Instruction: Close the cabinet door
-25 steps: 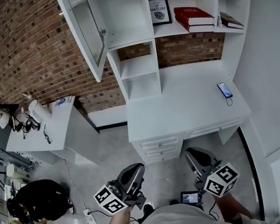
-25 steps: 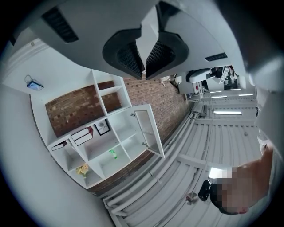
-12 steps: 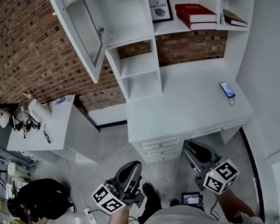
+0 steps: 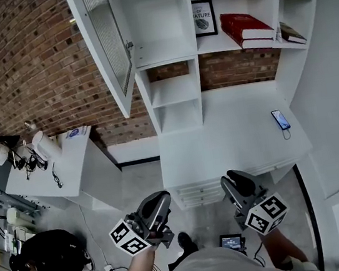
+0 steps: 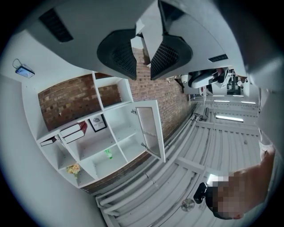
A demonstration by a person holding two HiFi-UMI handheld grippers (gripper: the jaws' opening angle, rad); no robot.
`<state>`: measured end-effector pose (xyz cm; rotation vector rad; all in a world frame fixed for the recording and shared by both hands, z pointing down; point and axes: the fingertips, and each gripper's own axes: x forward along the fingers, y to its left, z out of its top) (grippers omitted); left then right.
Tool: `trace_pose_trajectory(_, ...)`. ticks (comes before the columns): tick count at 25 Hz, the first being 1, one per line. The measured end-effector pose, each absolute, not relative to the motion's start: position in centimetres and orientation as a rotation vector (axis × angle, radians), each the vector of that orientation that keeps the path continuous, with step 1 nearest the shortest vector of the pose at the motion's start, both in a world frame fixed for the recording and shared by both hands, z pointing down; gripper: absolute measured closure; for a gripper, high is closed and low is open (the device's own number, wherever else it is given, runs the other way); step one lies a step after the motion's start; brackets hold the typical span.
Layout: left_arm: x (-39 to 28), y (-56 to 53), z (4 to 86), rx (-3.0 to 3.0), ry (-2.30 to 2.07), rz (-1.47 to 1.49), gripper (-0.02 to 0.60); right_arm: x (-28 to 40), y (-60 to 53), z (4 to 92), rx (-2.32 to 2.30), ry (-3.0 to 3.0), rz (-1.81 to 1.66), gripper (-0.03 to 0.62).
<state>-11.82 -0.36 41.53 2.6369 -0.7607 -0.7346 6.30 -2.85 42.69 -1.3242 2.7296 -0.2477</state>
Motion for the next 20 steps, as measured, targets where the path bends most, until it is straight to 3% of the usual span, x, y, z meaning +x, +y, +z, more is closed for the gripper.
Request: trace_pose_trajectory(20,-20.8,-12.5,37.1,2.758,-0.666,-0.775,0.571,-3.1,-13.2,40.0,-1.388,2.705,-0.157,0.494)
